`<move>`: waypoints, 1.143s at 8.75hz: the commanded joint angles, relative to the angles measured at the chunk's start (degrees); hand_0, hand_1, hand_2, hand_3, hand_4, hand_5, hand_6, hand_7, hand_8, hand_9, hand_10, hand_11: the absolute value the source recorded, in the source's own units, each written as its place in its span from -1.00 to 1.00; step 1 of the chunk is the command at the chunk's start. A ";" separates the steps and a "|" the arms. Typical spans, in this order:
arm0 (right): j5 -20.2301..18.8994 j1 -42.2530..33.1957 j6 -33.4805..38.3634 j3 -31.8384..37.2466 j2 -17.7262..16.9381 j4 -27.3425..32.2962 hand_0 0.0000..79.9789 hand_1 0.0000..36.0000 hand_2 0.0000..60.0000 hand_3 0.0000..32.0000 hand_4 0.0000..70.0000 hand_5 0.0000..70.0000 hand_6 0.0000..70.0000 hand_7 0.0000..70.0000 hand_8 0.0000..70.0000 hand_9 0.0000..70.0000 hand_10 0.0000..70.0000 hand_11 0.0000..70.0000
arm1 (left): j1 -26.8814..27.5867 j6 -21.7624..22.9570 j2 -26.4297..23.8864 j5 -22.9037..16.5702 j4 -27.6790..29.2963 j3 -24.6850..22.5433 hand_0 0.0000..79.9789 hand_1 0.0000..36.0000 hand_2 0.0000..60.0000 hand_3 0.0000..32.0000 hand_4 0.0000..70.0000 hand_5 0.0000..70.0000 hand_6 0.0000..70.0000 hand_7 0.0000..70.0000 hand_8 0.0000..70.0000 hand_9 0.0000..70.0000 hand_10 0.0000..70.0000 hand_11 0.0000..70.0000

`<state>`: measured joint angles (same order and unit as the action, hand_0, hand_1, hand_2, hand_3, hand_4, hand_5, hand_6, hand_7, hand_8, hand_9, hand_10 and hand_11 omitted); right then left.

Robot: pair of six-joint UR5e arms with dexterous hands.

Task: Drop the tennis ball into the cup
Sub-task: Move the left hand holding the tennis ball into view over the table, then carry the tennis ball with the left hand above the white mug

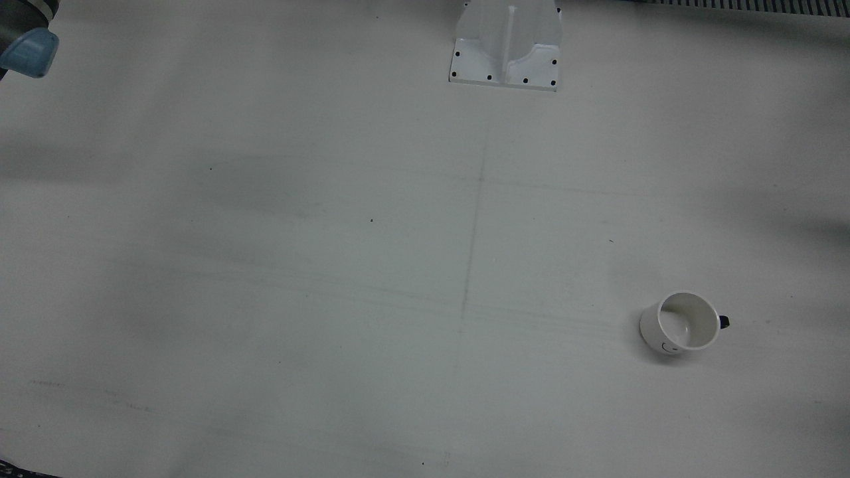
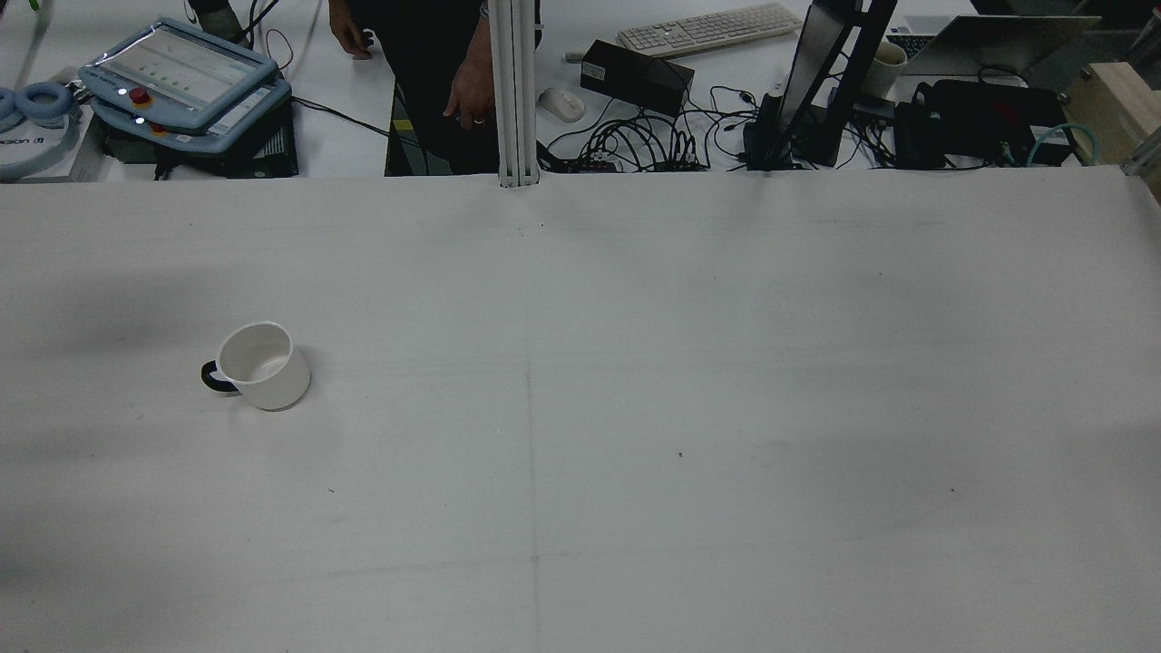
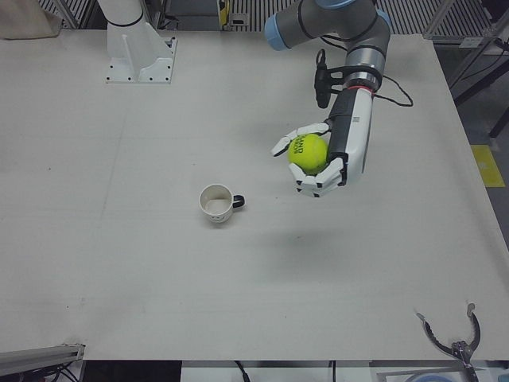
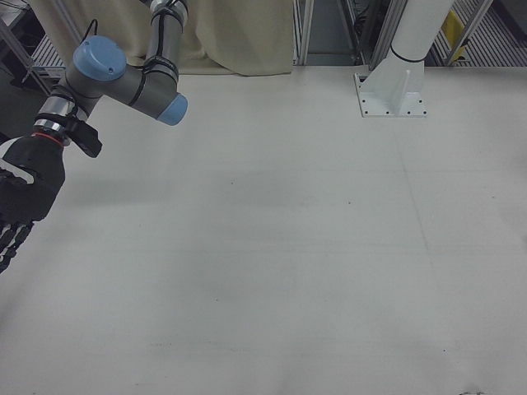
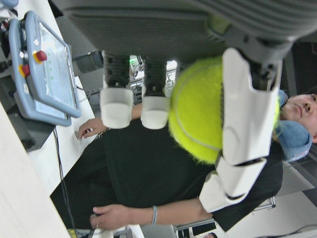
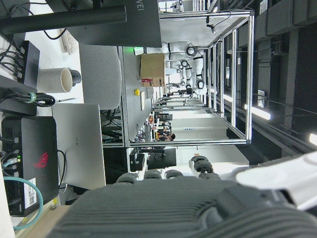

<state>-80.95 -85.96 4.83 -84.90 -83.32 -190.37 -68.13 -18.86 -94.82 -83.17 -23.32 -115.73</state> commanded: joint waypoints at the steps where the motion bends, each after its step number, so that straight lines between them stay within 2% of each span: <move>1: 0.00 0.00 0.00 0.00 0.00 0.00 -1.00 -1.00 -1.00 -1.00 -1.00 -1.00 -1.00 -1.00 -1.00 -1.00 -1.00 -1.00 | 8.96 -0.13 -4.31 0.64 -4.35 -0.37 0.45 1.00 1.00 -1.00 1.00 1.00 1.00 1.00 1.00 1.00 0.97 1.00; 2: 0.00 0.00 0.00 0.00 0.00 0.00 -1.00 -1.00 -1.00 -1.00 -1.00 -1.00 -1.00 -1.00 -1.00 -1.00 -1.00 -1.00 | 10.19 -0.21 -4.32 1.60 -4.89 -0.46 0.52 1.00 1.00 -1.00 1.00 0.97 1.00 1.00 1.00 1.00 0.92 1.00; 3: 0.00 0.00 0.00 0.00 0.00 0.00 -1.00 -1.00 -1.00 -1.00 -1.00 -1.00 -1.00 -1.00 -1.00 -1.00 -1.00 -1.00 | 12.47 -0.30 -4.32 2.48 -4.98 -0.28 0.58 1.00 1.00 -1.00 1.00 1.00 1.00 1.00 1.00 1.00 0.52 1.00; 4: 0.00 0.00 0.00 0.00 0.00 0.00 -1.00 -1.00 -1.00 -1.00 -1.00 -1.00 -1.00 -1.00 -1.00 -1.00 -1.00 -1.00 | 14.32 -0.30 -4.32 3.70 -4.98 -0.28 0.61 1.00 1.00 -1.00 1.00 1.00 1.00 1.00 1.00 1.00 -0.03 0.43; 5: 0.09 0.00 0.00 0.00 0.00 0.00 -1.00 -1.00 -1.00 -1.00 -1.00 -1.00 -1.00 -1.00 -1.00 -1.00 -1.00 -1.00 | 16.51 -0.22 -4.32 4.50 -4.98 -0.37 0.62 1.00 1.00 -1.00 1.00 1.00 1.00 1.00 1.00 1.00 -0.41 -0.08; 6: 0.00 0.00 0.00 0.00 0.00 0.00 -1.00 -1.00 -1.00 -1.00 -1.00 -1.00 -1.00 -1.00 -1.00 -1.00 -1.00 -1.00 | 18.71 -0.13 -4.32 5.64 -4.98 -0.37 0.65 1.00 1.00 -1.00 1.00 0.91 1.00 1.00 1.00 1.00 -0.42 -0.09; 7: 0.00 0.00 0.00 0.00 0.00 0.00 -1.00 -1.00 -1.00 -1.00 -1.00 -1.00 -1.00 -1.00 -1.00 -1.00 -1.00 -1.00 | 19.34 -0.39 -4.32 6.52 -4.72 -0.20 0.66 1.00 1.00 -1.00 0.96 1.00 1.00 1.00 1.00 1.00 -0.43 -0.11; 8: 0.00 0.00 0.00 0.00 0.00 0.00 -1.00 -1.00 -1.00 -1.00 -1.00 -1.00 -1.00 -1.00 -1.00 -1.00 -1.00 -1.00 | 19.96 -0.48 -4.41 7.14 -4.20 0.59 0.67 1.00 1.00 -1.00 0.81 1.00 1.00 1.00 1.00 1.00 -0.43 -0.11; 9: 0.00 0.00 0.00 0.00 0.00 0.00 -1.00 -1.00 -1.00 -1.00 -1.00 -1.00 -1.00 -1.00 -1.00 -1.00 -1.00 -1.00 | 20.31 -0.48 -4.85 7.14 -4.11 1.55 0.68 1.00 1.00 -1.00 0.97 0.90 1.00 1.00 1.00 1.00 -0.43 -0.11; 10: 0.00 0.00 0.00 0.00 0.00 0.00 -1.00 -1.00 -1.00 -1.00 -1.00 -1.00 -1.00 -1.00 -1.00 -1.00 -1.00 -1.00 | 20.40 -0.48 -4.94 7.14 -3.93 1.91 0.64 1.00 1.00 -1.00 0.84 1.00 1.00 1.00 1.00 1.00 -0.44 -0.13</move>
<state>-80.95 -85.96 4.83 -84.90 -83.32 -190.37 -48.55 -19.27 -99.35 -76.46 -27.70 -115.11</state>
